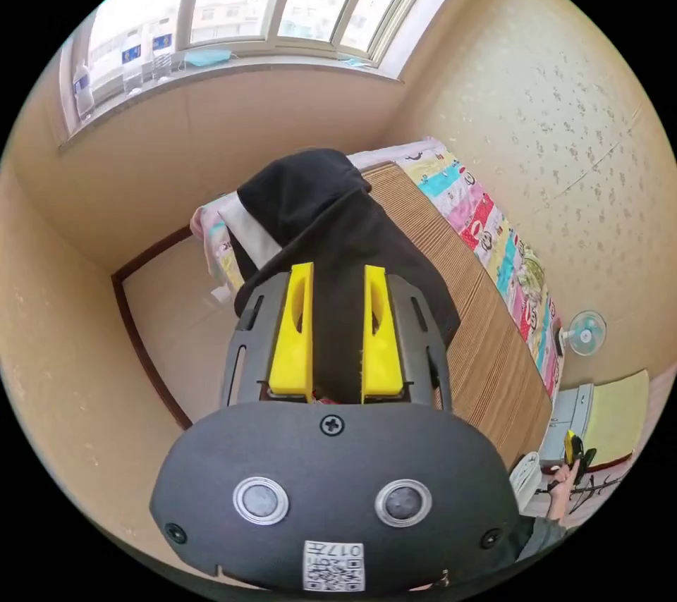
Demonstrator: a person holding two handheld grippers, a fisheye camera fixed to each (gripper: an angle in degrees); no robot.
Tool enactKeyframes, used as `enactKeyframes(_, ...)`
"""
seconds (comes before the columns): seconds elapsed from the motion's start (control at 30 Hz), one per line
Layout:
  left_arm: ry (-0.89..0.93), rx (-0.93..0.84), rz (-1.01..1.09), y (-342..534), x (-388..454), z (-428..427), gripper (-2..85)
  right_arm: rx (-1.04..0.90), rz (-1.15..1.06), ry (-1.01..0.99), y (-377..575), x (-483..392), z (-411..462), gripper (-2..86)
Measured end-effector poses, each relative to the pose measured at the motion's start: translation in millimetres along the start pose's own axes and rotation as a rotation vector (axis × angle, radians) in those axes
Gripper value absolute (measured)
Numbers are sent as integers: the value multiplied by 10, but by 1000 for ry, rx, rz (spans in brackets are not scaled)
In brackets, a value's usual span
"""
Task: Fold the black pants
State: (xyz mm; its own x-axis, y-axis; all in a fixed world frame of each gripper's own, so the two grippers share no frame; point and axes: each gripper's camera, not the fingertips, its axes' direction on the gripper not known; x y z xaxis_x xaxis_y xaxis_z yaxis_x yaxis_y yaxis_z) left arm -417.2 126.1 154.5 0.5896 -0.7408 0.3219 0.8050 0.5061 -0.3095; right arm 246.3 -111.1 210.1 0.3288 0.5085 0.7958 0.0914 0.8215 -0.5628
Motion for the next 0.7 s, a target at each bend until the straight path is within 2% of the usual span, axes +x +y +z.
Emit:
enactKeyframes(0.17, -28, -178, -35, -147, -404, 467, 138, -37, 33, 42, 91, -11, 158, 4)
enactKeyframes(0.23, 125, -286, -7, -73, -441, 679, 128, -59, 61, 67, 151, 42, 200, 4)
enactKeyframes(0.27, 142, -309, -5, -41, -433, 703, 124, -71, 74, 77, 174, 75, 220, 4)
enactKeyframes(0.37, 171, -220, 58, 159, -286, 323, 68, -95, 82, 91, 118, 111, 248, 7)
enactKeyframes(0.43, 492, -92, 161, 329, -39, -194, 43, -106, 44, 81, 7, 58, 273, 11)
enactKeyframes(0.5, 670, -75, 261, 478, 325, -499, 41, -136, -19, 68, -155, -42, 357, 19)
enactKeyframes(0.6, 805, -60, 480, 859, 1207, -945, 40, -231, -105, 1, -491, -227, 682, 52)
enactKeyframes(0.7, 964, -83, 681, 1395, 2164, -1276, 39, -355, -146, -196, -860, -441, 1179, 112)
